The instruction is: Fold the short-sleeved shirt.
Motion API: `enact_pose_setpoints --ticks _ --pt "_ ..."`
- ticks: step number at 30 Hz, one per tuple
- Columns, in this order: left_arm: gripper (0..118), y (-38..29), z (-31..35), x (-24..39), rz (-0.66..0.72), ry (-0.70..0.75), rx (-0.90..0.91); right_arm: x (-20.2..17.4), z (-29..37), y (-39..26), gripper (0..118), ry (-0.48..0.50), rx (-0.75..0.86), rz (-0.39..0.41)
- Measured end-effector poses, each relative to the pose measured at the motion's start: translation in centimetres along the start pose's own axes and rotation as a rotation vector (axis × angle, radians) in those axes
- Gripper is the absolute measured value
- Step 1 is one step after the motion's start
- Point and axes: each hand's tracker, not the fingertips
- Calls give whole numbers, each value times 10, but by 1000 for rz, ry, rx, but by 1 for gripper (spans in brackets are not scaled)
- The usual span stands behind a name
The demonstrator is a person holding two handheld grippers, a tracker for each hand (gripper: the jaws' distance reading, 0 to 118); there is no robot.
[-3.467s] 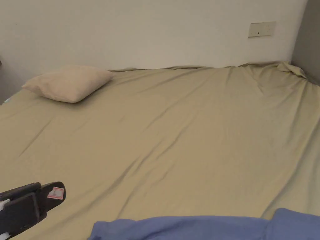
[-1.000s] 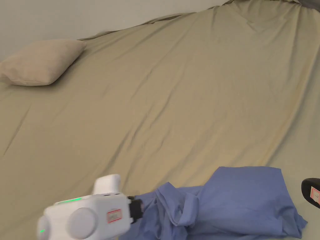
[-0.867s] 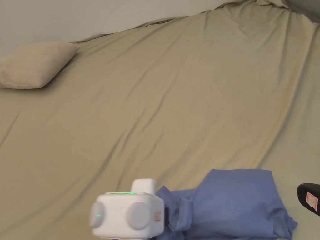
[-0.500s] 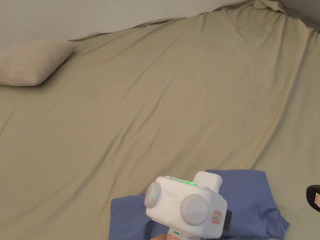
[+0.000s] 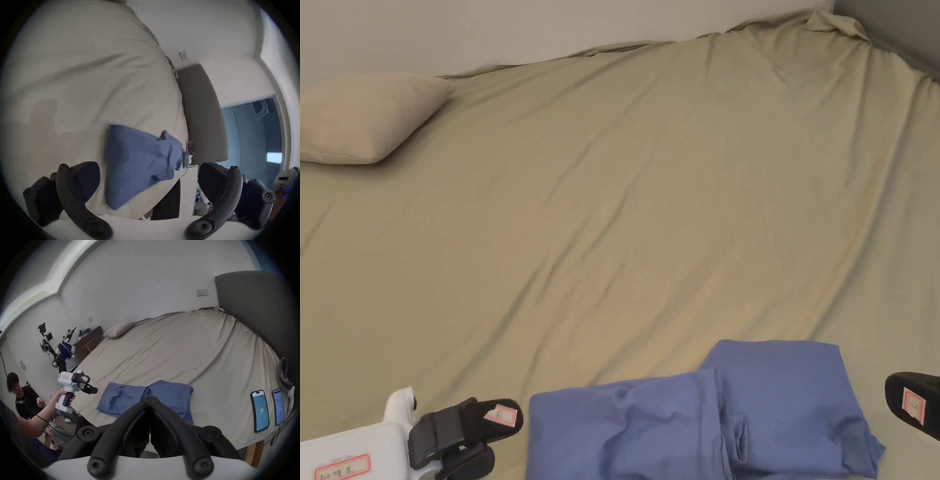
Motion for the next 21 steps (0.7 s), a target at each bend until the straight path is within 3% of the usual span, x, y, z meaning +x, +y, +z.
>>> enact_pose_setpoints --ticks 4,5,8,9,10,11,12,14,17,21 --pt "118 -14 -52 -25 166 -112 -73 -20 -7 6 2 8 9 29" --pt "118 -8 -66 -38 90 -106 -144 -23 -7 9 2 26 18 31" --pt "118 -2 -101 -12 -6 -397 -130 -32 -10 15 2 46 37 40" --pt "118 0 -110 -18 3 -224 -119 -34 -11 17 2 54 42 41" --pt "118 1 -117 -13 24 -232 -146 -34 -12 18 2 66 43 43" --pt "99 3 -120 -11 29 -260 -162 -35 -13 18 2 66 42 45" --pt "11 5 -121 -10 32 -292 -173 -36 -13 19 2 62 40 51" --pt "11 3 -121 -23 91 -189 -169 -35 -13 18 2 52 34 58" --pt "11 5 -107 -32 167 -198 -163 -33 -13 16 2 48 21 57" --pt "11 11 -57 -31 129 -143 -143 -33 -11 16 2 31 13 64"
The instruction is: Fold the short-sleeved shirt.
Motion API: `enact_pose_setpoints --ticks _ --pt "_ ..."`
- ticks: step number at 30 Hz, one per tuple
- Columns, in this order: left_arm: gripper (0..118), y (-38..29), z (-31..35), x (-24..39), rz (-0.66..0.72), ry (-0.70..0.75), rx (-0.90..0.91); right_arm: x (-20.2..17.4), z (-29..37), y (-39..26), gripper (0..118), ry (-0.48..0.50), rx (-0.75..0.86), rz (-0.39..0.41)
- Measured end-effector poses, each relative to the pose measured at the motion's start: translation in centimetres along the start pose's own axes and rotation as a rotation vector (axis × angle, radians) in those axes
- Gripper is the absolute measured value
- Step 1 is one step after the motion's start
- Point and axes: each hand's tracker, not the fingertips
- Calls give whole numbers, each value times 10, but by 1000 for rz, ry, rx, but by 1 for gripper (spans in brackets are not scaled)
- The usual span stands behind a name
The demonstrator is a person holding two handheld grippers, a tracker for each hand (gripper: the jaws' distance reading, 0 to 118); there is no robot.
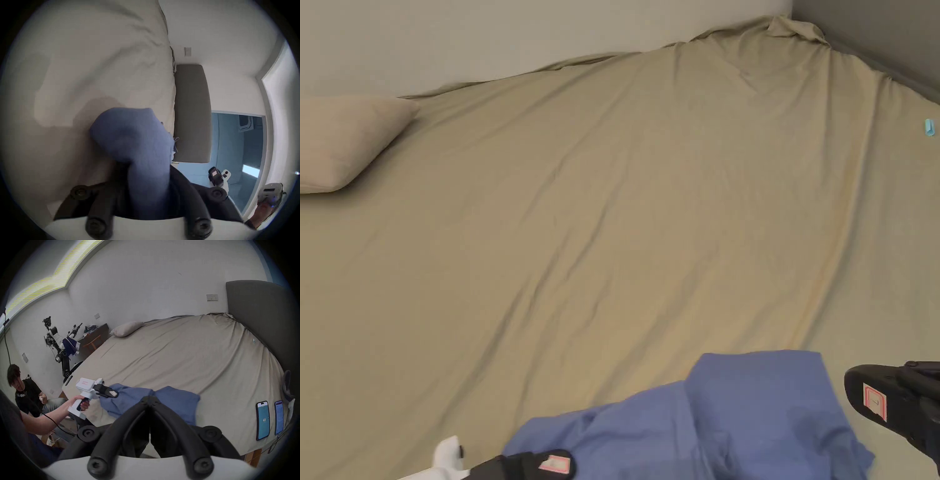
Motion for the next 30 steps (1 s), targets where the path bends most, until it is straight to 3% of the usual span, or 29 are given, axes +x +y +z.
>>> enact_pose_setpoints --ticks 3,6,8,10,12,17,20,21,22,23,24,25,30 --pt "11 2 59 12 -57 156 97 3 0 1 2 6 4 -5" --pt "12 -6 116 37 -60 440 236 6 -1 1 2 15 12 -3" --pt "11 -21 123 76 -108 706 319 10 -2 0 2 26 17 -9" --pt "11 -32 105 108 -192 836 352 14 -2 -2 2 38 25 -16" --pt "12 -42 78 134 -240 829 363 18 0 -4 2 43 35 -27" --pt "12 -38 -37 161 -378 662 145 31 16 -13 2 51 63 -50" --pt "12 -28 -99 149 -332 573 12 41 29 -20 2 44 79 -85" --pt "28 -22 -109 140 -277 518 -28 44 32 -22 2 34 84 -97" --pt "62 -17 -117 131 -191 465 -67 48 36 -23 2 28 85 -106" --pt "84 -14 -119 126 -124 408 -97 51 38 -24 2 21 85 -111" --pt "87 -14 -113 130 -99 366 -93 54 39 -24 2 13 84 -115" --pt "87 -14 -101 140 -154 425 -63 56 39 -24 2 0 83 -115" --pt "88 -59 -28 211 -579 912 121 65 33 -19 2 -16 80 -112"
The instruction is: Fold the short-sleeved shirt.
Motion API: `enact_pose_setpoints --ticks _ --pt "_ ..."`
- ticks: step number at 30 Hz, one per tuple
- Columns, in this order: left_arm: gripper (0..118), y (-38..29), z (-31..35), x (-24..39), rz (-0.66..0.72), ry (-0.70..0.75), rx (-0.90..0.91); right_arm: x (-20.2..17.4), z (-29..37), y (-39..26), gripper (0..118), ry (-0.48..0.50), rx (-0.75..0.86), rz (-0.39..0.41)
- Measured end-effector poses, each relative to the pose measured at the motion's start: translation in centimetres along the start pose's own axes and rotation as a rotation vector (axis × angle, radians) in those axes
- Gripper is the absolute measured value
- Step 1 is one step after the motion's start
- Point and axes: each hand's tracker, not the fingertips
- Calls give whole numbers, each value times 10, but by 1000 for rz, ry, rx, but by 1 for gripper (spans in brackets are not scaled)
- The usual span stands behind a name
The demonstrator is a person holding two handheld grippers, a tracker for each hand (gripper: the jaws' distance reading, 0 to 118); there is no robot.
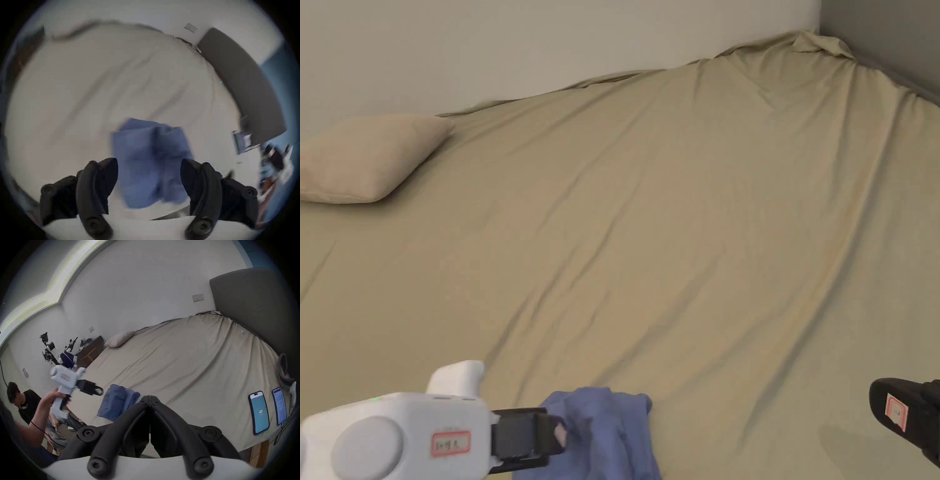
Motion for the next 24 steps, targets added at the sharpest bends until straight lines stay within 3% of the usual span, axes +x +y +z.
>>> enact_pose_setpoints --ticks 1,2,3,4,6,8,12,16,17,21,24 --pt "84 -7 6 -2 -20 58 22 0 -2 1 2 0 0 1" --pt "64 -12 9 0 -17 85 61 0 -4 1 2 5 -2 2" --pt "8 -15 5 2 -27 50 85 0 -6 1 2 9 -6 4" --pt "0 -15 -9 6 -1 -1 69 -1 -7 1 2 9 -8 8" --pt "0 -13 -45 21 120 -110 40 -5 -8 1 2 7 -16 16" --pt "0 -8 -83 56 69 -204 -53 -6 -7 0 2 3 -23 18" --pt "0 -5 -132 131 -123 -232 -135 -5 -3 -3 2 -20 -40 14" --pt "0 -2 -159 169 -83 -472 -260 -4 -4 -2 2 -34 -46 10" --pt "0 -1 -159 171 -90 -536 -265 -6 -6 1 2 -35 -49 18" --pt "0 3 -109 143 -97 -492 -159 -18 -24 13 2 -36 -66 50" --pt "0 -4 -44 92 -101 -390 -26 -45 -57 23 2 -39 -115 179"
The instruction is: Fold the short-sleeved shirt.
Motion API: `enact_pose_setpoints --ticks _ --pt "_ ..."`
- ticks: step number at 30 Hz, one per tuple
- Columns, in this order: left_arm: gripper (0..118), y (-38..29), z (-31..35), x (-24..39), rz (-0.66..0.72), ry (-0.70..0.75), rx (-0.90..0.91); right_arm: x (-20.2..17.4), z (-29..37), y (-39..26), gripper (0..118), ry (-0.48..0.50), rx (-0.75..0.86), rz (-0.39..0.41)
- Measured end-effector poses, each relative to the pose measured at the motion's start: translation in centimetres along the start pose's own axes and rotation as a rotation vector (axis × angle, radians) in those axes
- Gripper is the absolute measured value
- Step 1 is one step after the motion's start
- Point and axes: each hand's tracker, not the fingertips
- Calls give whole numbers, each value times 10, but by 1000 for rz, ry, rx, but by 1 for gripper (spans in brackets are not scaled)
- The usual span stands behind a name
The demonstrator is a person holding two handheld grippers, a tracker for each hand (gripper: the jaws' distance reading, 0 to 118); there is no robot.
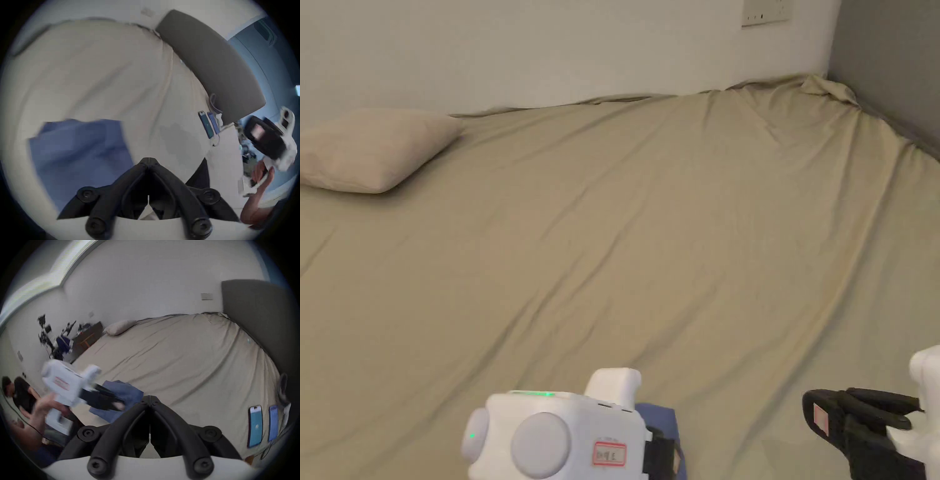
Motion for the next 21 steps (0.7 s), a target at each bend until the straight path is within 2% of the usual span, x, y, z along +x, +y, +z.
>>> enact_pose_setpoints --ticks 3,7,9,12,13,14,15,16,17,18,21 --pt "0 -22 70 -28 12 174 94 -32 -49 13 2 73 -55 77" --pt "0 -46 114 -69 132 221 150 -71 -139 -3 2 156 -197 123" --pt "0 -55 119 -88 198 211 152 -81 -185 -26 2 144 -304 140" --pt "0 -59 107 -119 281 149 137 -82 -234 -59 2 66 -434 180" --pt "15 -61 100 -132 332 97 138 -82 -236 -62 2 75 -419 168" --pt "15 -60 90 -145 413 21 131 -80 -228 -56 2 91 -375 143" --pt "27 -62 83 -158 479 -57 121 -78 -221 -49 2 107 -371 128" --pt "59 -63 69 -174 528 -130 77 -76 -219 -45 2 121 -371 126" --pt "101 -64 55 -186 531 -193 26 -75 -214 -41 2 125 -373 133" --pt "107 -62 47 -195 519 -231 18 -73 -214 -41 2 137 -379 145" --pt "107 -52 9 -214 451 -269 -16 -67 -221 -46 2 169 -402 130"
